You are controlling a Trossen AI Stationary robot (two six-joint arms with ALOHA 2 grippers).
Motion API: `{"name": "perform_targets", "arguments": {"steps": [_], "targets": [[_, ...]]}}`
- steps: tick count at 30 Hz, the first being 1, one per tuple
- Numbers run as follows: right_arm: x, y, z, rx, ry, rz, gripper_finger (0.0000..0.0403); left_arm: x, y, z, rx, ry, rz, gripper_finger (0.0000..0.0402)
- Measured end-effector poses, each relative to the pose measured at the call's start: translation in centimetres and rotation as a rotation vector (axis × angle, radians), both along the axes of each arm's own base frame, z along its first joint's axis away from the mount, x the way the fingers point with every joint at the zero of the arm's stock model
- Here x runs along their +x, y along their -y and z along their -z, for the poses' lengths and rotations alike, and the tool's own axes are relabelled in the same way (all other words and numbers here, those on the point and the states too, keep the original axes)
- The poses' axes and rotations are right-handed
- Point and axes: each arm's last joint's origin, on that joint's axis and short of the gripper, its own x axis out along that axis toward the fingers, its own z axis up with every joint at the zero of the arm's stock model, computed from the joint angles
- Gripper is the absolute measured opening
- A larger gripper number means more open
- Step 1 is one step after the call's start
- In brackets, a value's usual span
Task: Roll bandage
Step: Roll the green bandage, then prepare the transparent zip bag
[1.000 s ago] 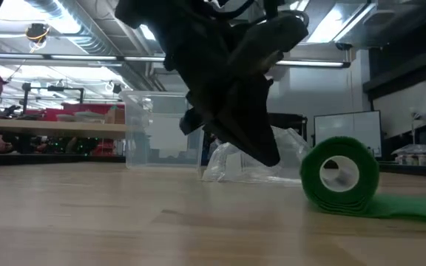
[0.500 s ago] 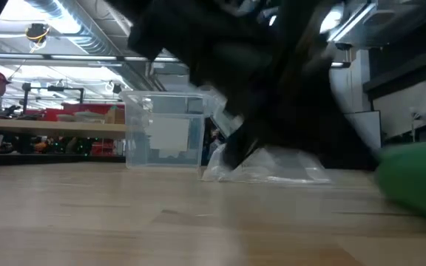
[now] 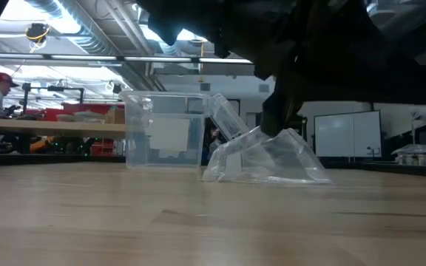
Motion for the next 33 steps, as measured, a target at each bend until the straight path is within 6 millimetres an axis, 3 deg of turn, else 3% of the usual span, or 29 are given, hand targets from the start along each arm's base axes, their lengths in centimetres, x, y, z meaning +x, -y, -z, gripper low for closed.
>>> {"name": "perform_targets", "arguments": {"steps": [12, 24, 28, 33], "targets": [[-4.5, -0.8, -1.5, -0.091, -0.043, 0.161, 0.0005, 0.2, -0.6, -0.2, 0.065, 0.031, 0.035, 0.0011], [-4.6, -4.0, -1.1, 0.143, 0.106, 0.131, 0.0005, 0.2, -0.6, -0.4, 0.079, 0.049, 0.053, 0.014], [-4.4, -4.0, 0.0, 0.176, 0.152, 0.125, 0.0005, 0.2, -0.6, -0.5, 0.06, 0.04, 0.047, 0.0145], [-4.8, -3.2, 2.5, 0.184, 0.148, 0.166, 0.0005, -0.4, -0.8, -1.9, 0.098, 0.032, 0.08, 0.0123]]}}
